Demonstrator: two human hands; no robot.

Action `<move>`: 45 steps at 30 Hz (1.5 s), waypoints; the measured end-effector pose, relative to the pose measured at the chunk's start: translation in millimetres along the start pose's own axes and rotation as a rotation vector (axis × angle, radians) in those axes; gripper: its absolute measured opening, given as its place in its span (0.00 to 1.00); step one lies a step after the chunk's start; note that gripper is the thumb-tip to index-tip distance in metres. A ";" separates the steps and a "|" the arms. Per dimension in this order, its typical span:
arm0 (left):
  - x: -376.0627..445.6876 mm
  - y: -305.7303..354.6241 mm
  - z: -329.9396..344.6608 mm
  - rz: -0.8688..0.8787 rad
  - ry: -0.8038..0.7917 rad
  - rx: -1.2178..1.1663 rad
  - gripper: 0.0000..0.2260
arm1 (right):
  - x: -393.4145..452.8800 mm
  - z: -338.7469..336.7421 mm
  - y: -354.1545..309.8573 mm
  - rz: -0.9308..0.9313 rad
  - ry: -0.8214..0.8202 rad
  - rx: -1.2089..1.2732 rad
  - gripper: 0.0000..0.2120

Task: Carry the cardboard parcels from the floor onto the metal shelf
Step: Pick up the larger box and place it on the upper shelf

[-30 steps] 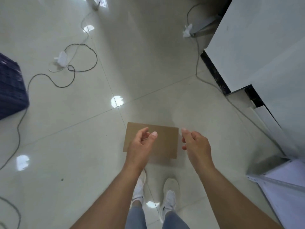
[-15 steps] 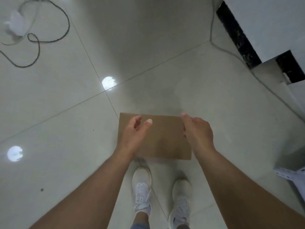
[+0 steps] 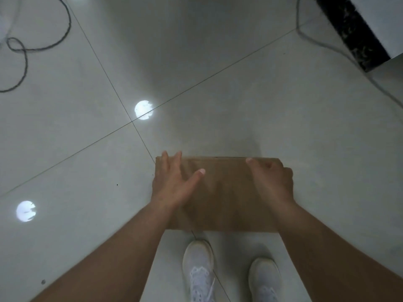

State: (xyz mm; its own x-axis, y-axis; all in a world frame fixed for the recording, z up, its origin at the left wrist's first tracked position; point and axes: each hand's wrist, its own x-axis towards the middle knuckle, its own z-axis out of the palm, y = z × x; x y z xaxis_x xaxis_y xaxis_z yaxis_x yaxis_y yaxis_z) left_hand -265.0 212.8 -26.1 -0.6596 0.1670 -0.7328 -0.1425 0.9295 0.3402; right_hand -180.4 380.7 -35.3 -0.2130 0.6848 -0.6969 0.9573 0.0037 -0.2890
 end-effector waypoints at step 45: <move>-13.4 -34.1 2.7 -0.433 0.508 -0.755 0.15 | -11.2 -18.8 39.5 0.203 0.145 0.370 0.33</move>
State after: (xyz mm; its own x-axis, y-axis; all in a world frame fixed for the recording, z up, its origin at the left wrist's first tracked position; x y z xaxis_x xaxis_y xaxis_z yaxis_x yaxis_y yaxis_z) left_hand -249.3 179.7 -29.5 -0.6517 -0.4591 -0.6037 -0.7584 0.3960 0.5176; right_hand -136.6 386.9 -26.6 0.0272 0.7400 -0.6720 0.8368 -0.3846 -0.3897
